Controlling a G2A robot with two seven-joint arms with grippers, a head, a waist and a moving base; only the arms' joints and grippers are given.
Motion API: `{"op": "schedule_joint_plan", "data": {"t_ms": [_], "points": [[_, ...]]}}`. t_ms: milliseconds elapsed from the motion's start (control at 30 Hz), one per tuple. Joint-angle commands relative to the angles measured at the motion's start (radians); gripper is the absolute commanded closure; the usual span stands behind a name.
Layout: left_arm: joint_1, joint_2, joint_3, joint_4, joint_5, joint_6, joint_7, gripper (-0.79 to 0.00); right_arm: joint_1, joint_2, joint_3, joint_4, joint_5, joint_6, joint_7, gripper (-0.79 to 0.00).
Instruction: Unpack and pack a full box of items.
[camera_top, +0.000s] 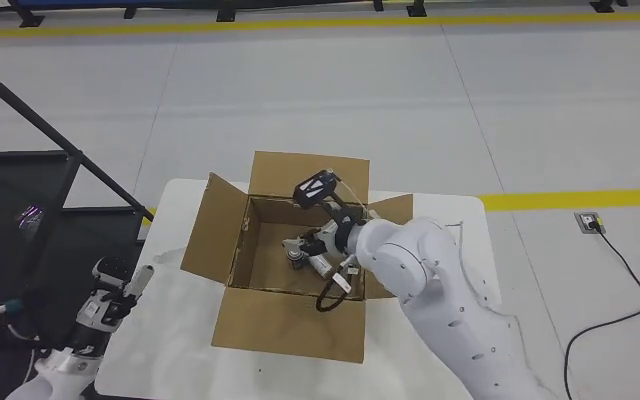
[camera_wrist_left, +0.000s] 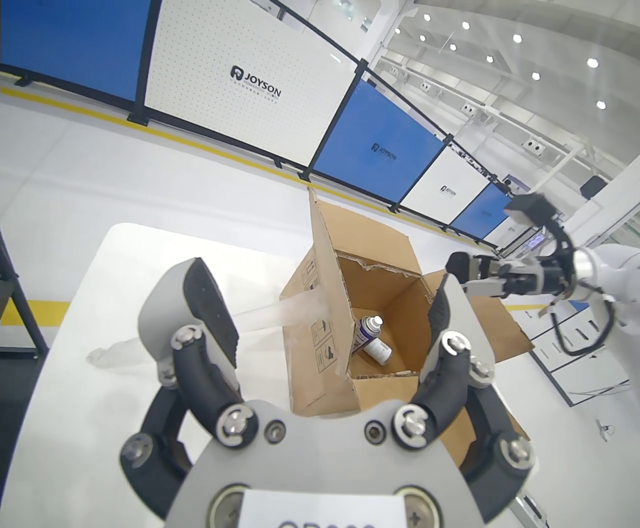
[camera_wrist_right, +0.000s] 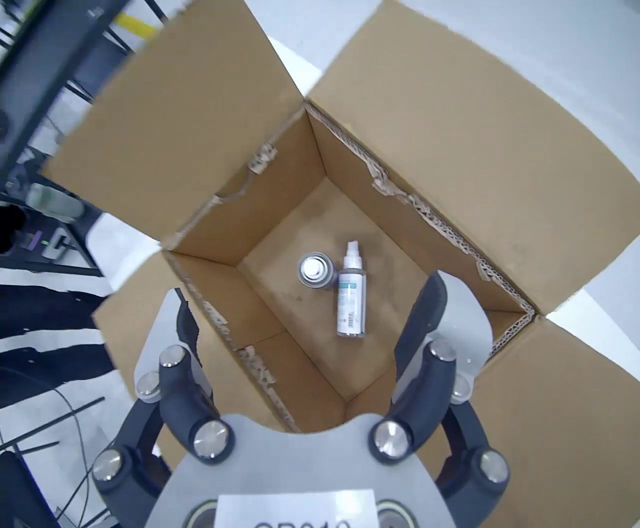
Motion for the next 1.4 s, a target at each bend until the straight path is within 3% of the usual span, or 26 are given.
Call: {"op": "schedule_joint_plan", "data": {"t_ms": [0,400,600,700,833,1033,1167,1367], "points": [[-0.018,0.0,0.027,0.004,0.033,0.005,0.001,-0.785,-0.033,0.006,0.038,-0.062,0.042,-0.009,-0.008,-0.785],[-0.145,0.004,0.174,0.072,0.122,0.042,-0.068,-0.785,-0.061,0.009,0.065,-0.079,0.075,-0.014,-0.048,-0.785],[-0.158,0.005,0.221,0.051,0.136,0.039,-0.08,-0.785,-0.141,0.032,0.265,-0.117,0.305,-0.024,-0.043,-0.785],[-0.157,0.006,0.244,0.039,0.152,0.03,-0.093,-0.785,-0.162,0.047,0.377,-0.101,0.502,-0.076,0.046,-0.785],[-0.164,0.007,0.28,0.036,0.177,0.028,-0.107,-0.785,-0.186,0.068,0.51,-0.057,0.633,-0.096,0.088,-0.785],[-0.186,0.006,0.343,0.045,0.192,0.033,-0.13,-0.785,-0.247,0.097,0.655,-0.005,0.642,-0.079,0.068,-0.785],[-0.203,0.006,0.383,0.055,0.2,0.032,-0.15,-0.785,-0.245,0.113,0.67,0.064,0.634,-0.047,0.115,-0.785],[-0.23,0.005,0.436,0.084,0.188,0.034,-0.184,-0.785,-0.163,0.127,0.571,0.17,0.616,-0.073,0.259,-0.785]]}}
